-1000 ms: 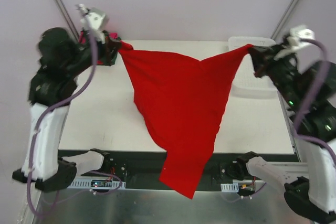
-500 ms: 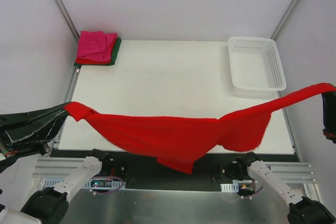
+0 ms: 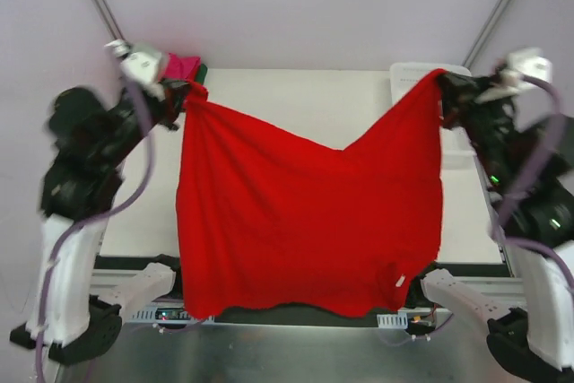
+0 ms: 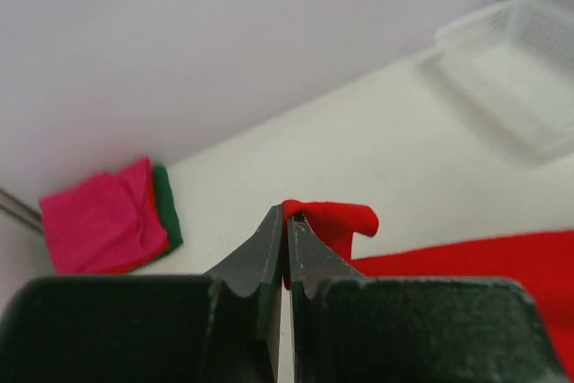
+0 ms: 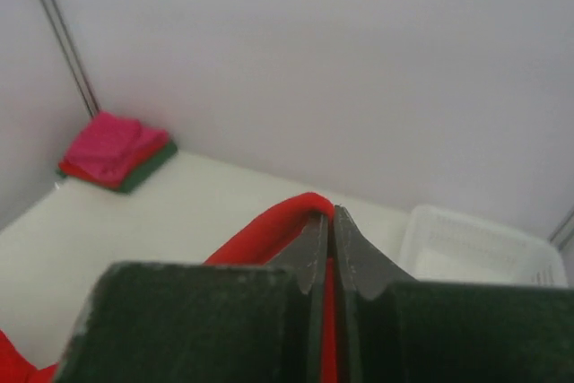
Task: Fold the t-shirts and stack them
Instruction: Flatten out the tshirt
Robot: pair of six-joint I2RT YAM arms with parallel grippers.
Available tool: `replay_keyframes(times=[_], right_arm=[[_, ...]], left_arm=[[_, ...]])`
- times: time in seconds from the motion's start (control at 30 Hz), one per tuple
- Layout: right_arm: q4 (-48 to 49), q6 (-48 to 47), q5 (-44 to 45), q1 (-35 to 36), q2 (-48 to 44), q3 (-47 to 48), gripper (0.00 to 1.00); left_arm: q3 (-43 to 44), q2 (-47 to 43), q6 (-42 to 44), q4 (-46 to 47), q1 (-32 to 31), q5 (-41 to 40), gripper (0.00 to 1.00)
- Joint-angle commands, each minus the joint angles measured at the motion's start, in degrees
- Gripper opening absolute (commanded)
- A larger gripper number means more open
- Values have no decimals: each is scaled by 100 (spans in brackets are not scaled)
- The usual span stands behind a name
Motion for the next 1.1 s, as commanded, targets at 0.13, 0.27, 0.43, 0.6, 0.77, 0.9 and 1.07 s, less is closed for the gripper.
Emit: replay_keyframes(times=[0.13,0.27,0.43,0.6,0.77,0.9,1.07], right_arm=[[1309,809,-21,-671,2004,-1678,1],[1539,960,-181,-840,2778,-1733,1],[1627,960,-120,-901,3474,-1469,1],[1636,838,29,-980,4115,-996,1],[1794,732,38,-1068,4705,-512,1],[1916,653,100,-1147,5249,6,1],[1978,565,231,-1209,5549,464,1]], left_arm=[[-2612,2540,-132,2475,431,-1718,0],[-2421,3949,-150,2766,536,-1983,0],[-2165,4987,-211,2933,624,-2106,0],[-1796,5497,-132,3003,695,-2246,0],[-1260,5893,43,3047,747,-2483,0],[-768,6227,131,3047,879,-2458,0],[-47,6386,316,2968,958,-2387,0]])
